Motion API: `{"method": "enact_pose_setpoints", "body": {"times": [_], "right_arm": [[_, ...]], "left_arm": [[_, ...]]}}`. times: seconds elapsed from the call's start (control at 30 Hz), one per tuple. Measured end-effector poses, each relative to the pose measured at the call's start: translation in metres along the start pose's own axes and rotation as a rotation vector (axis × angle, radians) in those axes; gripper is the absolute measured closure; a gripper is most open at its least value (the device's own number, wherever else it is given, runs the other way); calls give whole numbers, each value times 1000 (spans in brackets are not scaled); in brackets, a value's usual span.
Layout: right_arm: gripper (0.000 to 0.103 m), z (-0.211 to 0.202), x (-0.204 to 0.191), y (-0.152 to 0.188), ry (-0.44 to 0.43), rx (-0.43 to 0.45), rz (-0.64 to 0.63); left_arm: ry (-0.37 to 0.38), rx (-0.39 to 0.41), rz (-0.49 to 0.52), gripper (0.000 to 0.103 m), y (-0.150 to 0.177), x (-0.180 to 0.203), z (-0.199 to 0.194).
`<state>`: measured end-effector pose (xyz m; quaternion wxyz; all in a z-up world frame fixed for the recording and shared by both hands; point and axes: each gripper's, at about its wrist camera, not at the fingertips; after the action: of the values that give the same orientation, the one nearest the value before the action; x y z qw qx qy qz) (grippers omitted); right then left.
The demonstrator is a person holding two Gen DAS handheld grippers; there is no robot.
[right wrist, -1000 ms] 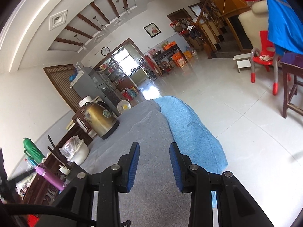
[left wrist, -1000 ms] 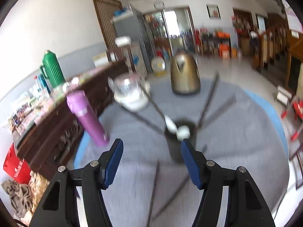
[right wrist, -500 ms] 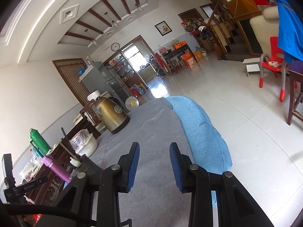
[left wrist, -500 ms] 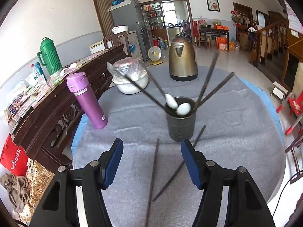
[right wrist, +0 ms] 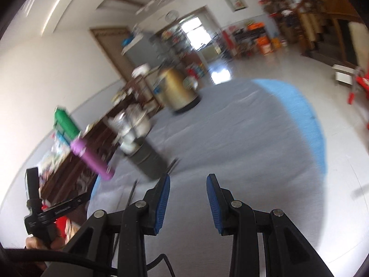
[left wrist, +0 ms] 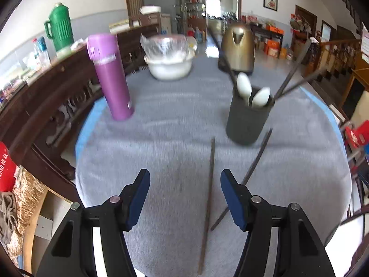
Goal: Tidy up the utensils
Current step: 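Withdraw the left gripper from the cup toward the remaining chopsticks, then lower the left gripper onto a dark chopstick and close on it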
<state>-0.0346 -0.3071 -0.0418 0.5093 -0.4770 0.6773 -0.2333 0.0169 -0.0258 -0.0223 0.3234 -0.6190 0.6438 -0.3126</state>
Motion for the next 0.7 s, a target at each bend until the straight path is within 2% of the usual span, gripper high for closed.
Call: {"method": "enact_pose_setpoints", "body": {"times": [0.17, 0.27, 0.4, 0.57, 0.7], "right_arm": [[67, 53, -44, 25, -36, -147, -32], [67, 92, -70, 43, -13, -257, -63], [67, 133, -92, 65, 12, -355, -103], [67, 171, -109, 91, 67, -451, -141], [67, 190, -118, 101, 128, -478, -181]], "left_arm": [[81, -68, -7, 39, 25, -17, 14], [114, -94, -20, 39, 39, -29, 16], [137, -94, -31, 39, 51, -48, 11], [146, -81, -49, 39, 56, -67, 6], [155, -79, -66, 39, 57, -74, 5]]}}
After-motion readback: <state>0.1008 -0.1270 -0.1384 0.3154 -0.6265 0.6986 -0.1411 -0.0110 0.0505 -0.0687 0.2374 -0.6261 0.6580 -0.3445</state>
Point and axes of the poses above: each gripper's, at about its wrist camera, not at the fingertips, and z roughly the way its jaws point, x to its right, y to its underside, and after that the axes turned 13 degrees about x, right-handed
